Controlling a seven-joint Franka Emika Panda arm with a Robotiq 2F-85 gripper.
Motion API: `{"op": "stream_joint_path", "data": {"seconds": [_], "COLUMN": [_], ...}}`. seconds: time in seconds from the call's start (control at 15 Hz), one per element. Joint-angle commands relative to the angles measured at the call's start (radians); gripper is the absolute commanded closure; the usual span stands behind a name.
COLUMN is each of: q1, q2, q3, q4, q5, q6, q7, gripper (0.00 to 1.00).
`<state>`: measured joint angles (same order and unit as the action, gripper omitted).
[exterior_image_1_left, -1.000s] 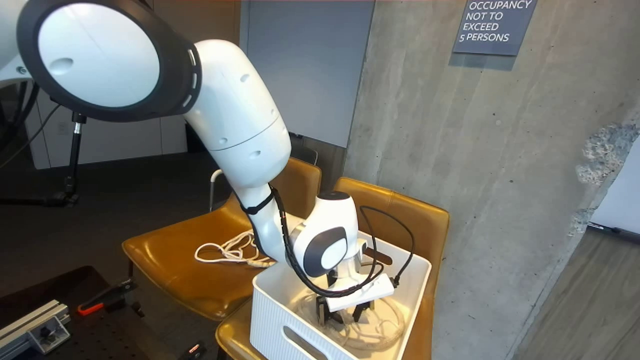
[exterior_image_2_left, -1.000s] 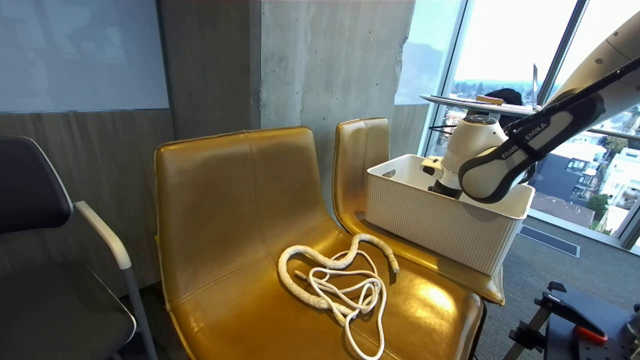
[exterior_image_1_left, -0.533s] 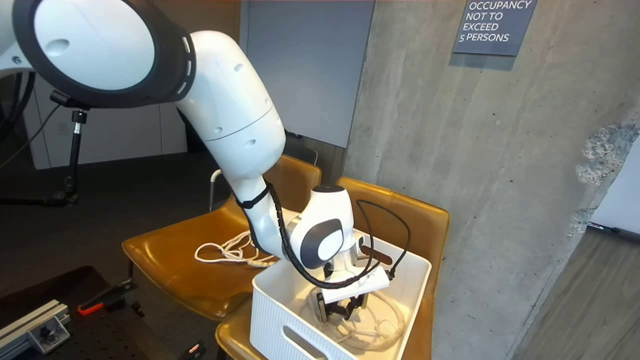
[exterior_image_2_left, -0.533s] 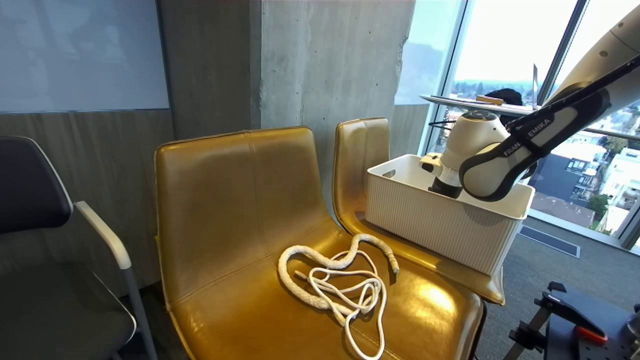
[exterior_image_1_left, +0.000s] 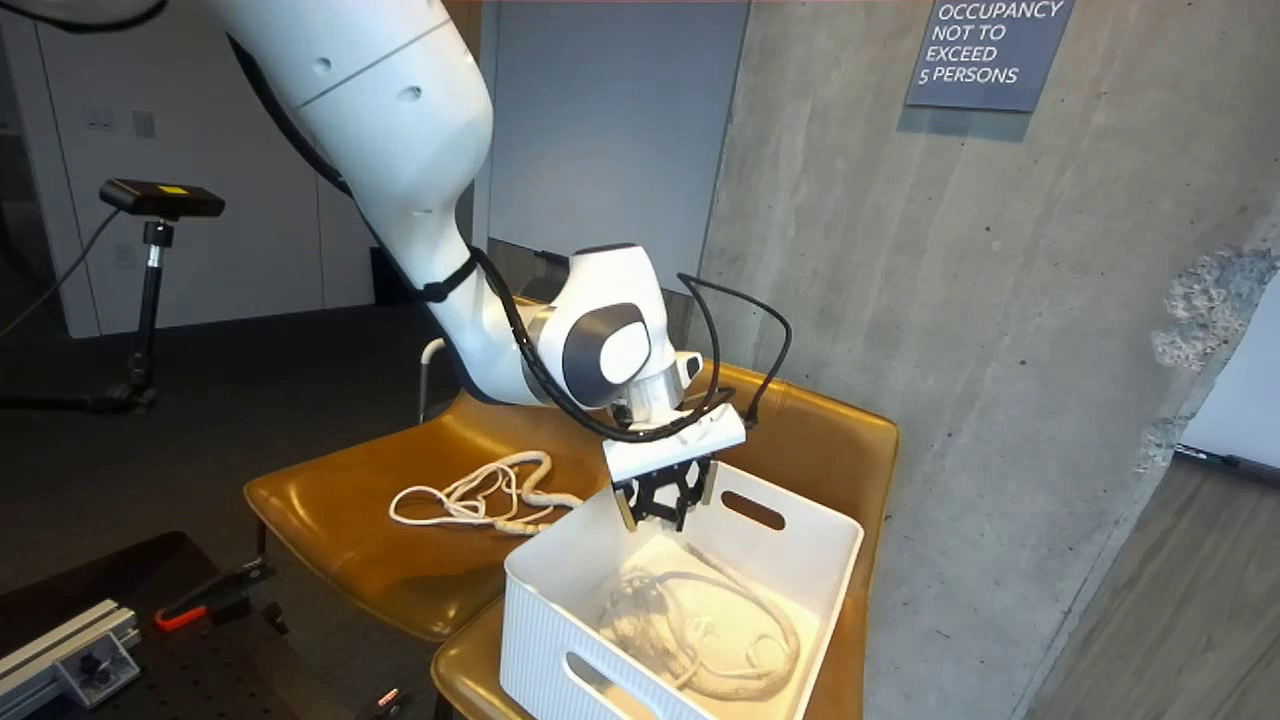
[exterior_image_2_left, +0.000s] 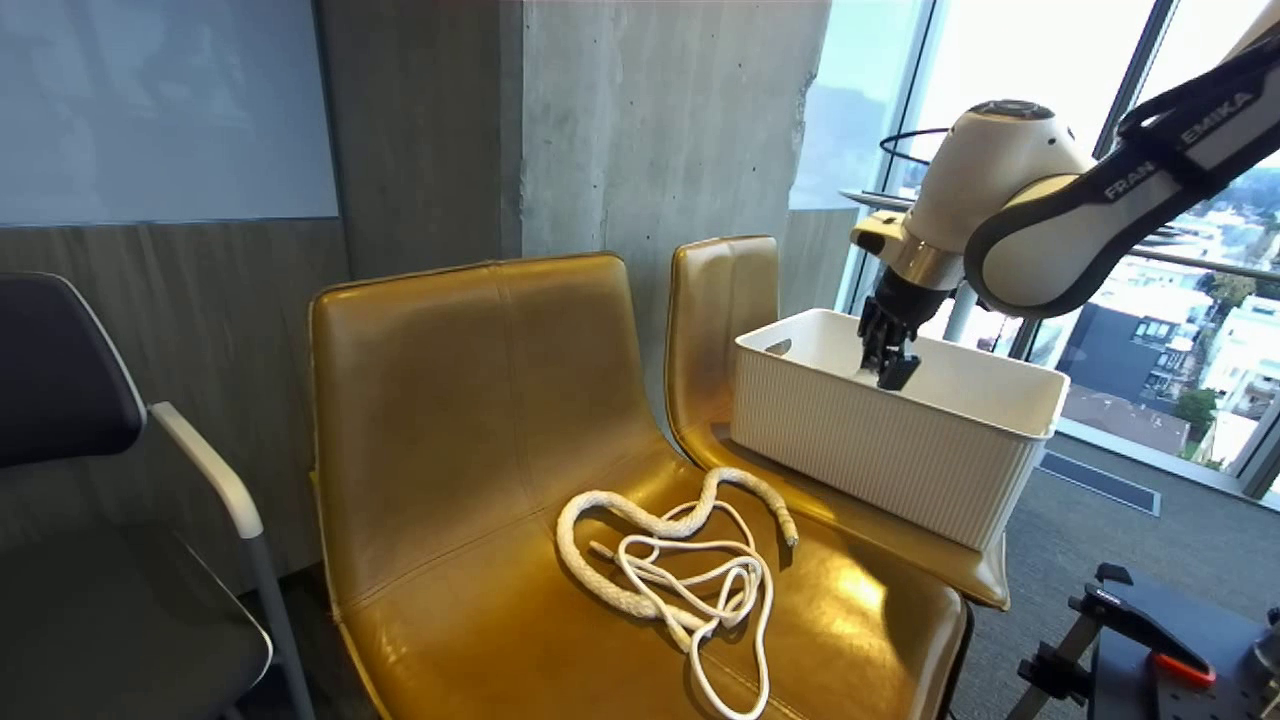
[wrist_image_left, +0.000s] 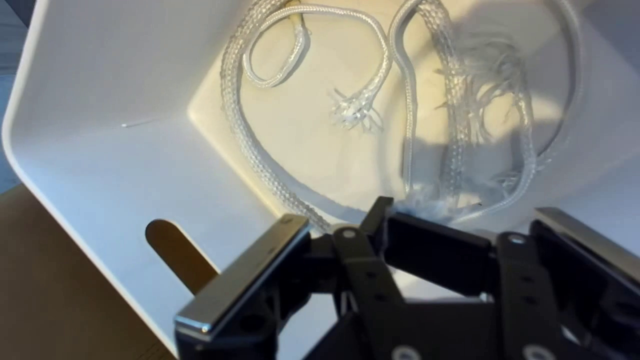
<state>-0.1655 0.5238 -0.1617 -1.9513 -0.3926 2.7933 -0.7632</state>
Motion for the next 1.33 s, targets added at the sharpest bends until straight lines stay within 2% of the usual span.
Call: {"op": "stream_joint_path", "data": {"seconds": [0.0, 0.33, 0.6, 0.93, 1.27], "q1": [0.041, 0.077, 0.136, 0.200, 0.275], "q2": [-0.181, -0.340, -0.457, -0.524, -0.463], "q3": [-0.015, 0.018, 0.078, 0.166, 0.260], "q4": [-0.114, -0.160, -0.102, 0.091, 0.396], "q5": [-0.060, -0.091, -0.096, -0.107, -0.138], "q6": [-0.055, -0.146, -0.247, -0.397, -0.588], "q7": [0.069, 0.138, 0.191, 0.225, 0.248], "gripper": [1.00, 1.00, 1.00, 1.00, 1.00]}}
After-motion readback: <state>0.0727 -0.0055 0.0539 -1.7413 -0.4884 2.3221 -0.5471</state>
